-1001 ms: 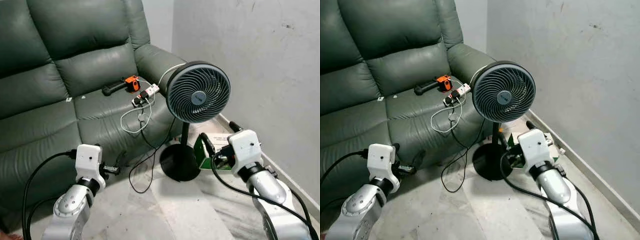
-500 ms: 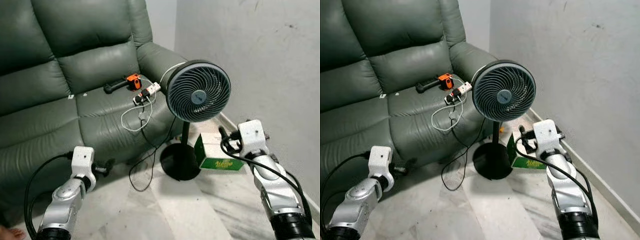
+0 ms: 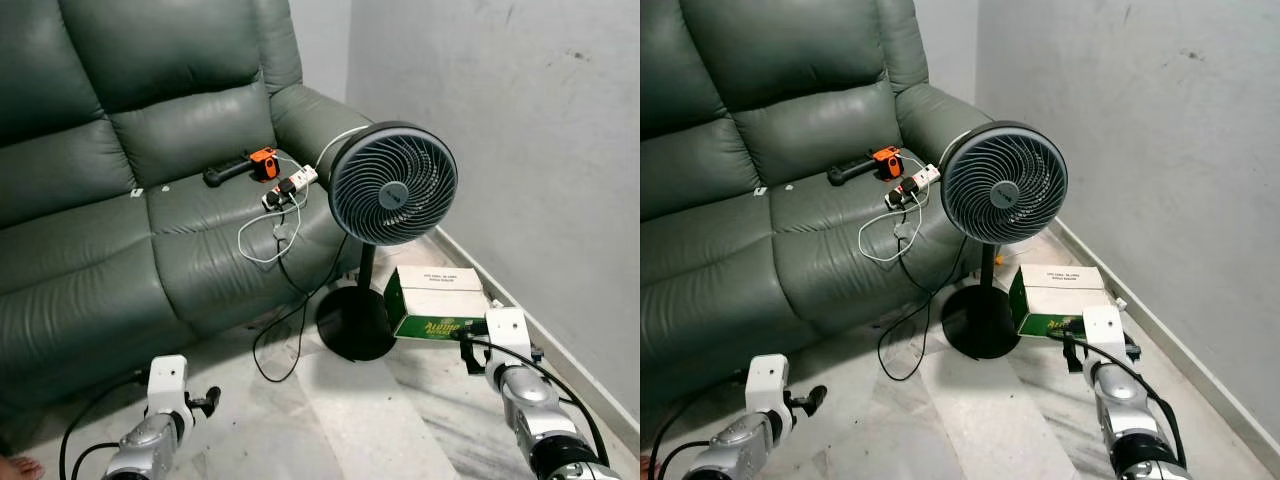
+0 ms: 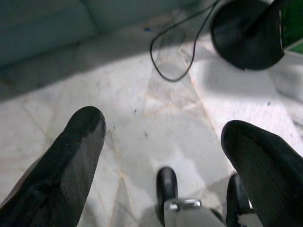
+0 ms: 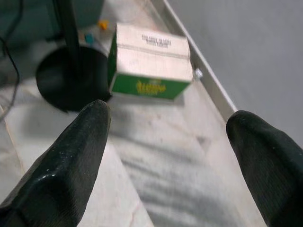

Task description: Hang keys on a hook

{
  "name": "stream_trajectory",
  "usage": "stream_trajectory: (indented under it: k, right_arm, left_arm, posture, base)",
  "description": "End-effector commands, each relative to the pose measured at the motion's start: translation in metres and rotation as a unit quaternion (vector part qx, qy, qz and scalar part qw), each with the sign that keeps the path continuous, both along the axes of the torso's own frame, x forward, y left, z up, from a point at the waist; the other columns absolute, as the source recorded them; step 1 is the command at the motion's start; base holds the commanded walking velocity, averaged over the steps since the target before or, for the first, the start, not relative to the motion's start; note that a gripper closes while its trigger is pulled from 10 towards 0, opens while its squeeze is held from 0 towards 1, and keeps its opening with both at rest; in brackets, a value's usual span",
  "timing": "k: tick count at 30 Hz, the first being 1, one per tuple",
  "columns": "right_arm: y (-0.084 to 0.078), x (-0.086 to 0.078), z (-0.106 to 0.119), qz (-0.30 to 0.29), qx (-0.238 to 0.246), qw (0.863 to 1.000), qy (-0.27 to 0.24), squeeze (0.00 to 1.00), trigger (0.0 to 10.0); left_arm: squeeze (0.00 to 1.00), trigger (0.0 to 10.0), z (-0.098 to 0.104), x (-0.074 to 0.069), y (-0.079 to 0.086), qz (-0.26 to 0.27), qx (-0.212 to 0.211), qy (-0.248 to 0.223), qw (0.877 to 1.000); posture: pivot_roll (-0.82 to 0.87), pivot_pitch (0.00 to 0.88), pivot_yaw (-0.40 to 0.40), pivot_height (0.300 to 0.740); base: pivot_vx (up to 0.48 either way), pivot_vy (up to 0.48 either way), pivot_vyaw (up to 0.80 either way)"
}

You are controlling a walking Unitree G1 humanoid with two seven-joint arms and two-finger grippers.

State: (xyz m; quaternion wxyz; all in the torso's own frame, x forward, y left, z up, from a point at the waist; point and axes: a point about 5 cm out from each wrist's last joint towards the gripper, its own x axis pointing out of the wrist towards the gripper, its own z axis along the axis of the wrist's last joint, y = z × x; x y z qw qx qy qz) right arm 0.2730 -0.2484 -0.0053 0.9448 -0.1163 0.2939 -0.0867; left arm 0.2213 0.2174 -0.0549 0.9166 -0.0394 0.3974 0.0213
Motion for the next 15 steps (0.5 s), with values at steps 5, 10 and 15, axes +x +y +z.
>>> stream_trajectory:
  k: [5, 10, 15]
  right_arm:
    - [0.022, -0.047, -0.048, 0.051, 0.017, 0.988, 0.147, 0.0, 10.0]
    - [0.03, -0.076, -0.067, 0.068, 0.026, 0.975, 0.209, 0.0, 10.0]
    - [0.042, -0.086, -0.075, 0.091, 0.04, 0.968, 0.231, 0.0, 10.0]
  left_arm:
    - [0.0, 10.0, -0.025, -0.039, -0.009, -0.029, -0.011, 0.074, 0.997]
    - [0.0, 10.0, -0.034, -0.055, -0.017, -0.036, -0.022, 0.093, 0.995]
    - [0.0, 10.0, -0.035, -0.055, -0.022, -0.055, -0.021, 0.099, 0.993]
  posture:
    - [-0.03, 0.04, -0.019, 0.74]
    - [-0.02, 0.041, -0.02, 0.74]
    - [-0.04, 0.041, -0.019, 0.74]
  base:
    - [0.0, 0.0, 0.0]
    - [0.0, 0.0, 0.0]
    - [0.0, 0.0, 0.0]
